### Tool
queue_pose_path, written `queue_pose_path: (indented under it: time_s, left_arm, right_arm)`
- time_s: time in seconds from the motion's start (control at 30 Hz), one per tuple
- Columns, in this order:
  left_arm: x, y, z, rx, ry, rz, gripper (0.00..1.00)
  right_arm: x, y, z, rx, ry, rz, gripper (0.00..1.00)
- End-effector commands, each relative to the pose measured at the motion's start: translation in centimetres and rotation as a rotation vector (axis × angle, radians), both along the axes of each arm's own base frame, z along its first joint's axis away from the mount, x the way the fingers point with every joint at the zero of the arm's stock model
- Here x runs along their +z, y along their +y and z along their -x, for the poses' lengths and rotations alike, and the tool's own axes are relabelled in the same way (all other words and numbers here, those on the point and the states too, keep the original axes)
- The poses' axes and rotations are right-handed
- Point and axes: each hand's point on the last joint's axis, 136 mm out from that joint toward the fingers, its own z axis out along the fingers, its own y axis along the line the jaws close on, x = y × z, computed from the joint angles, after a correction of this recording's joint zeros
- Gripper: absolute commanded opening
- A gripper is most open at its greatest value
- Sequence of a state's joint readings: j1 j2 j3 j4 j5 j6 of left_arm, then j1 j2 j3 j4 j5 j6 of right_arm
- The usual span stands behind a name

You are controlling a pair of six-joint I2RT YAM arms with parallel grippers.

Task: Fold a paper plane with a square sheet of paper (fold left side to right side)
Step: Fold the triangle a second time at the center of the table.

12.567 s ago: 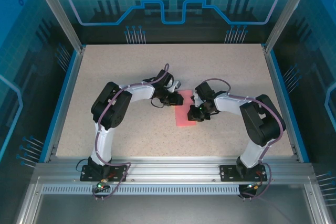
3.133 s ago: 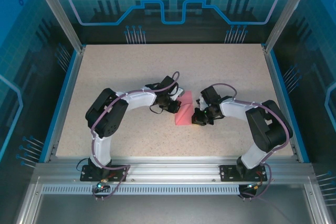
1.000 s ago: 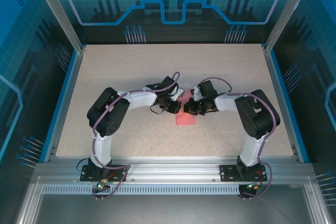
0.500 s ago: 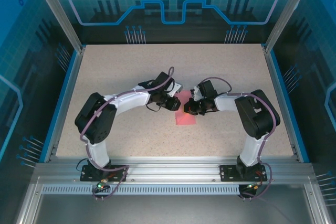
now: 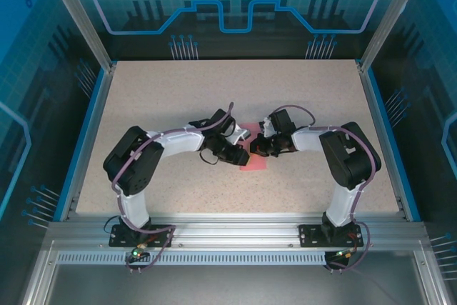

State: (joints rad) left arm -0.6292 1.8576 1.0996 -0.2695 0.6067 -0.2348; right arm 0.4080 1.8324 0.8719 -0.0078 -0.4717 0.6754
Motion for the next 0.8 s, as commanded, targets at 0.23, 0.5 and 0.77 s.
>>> queue_pose_path:
  time_s: [0.23, 0.5, 0.77]
  left_arm:
    - [-1.8, -0.6, -0.5, 0.009, 0.013, -0.023, 0.22]
    - [-3.5, 0.3, -0.3, 0.031, 0.022, -0.071, 0.21]
    - [-4.6, 1.1, -0.3, 0.053, 0.016, -0.119, 0.18]
  right_arm:
    - [-1.9, -0.9, 1.4, 0.005, 0.062, 0.082, 0.00]
    - [-2.1, -1.0, 1.6, 0.009, 0.066, 0.088, 0.00]
    - [-2.2, -1.1, 1.7, 0.011, 0.070, 0.093, 0.00]
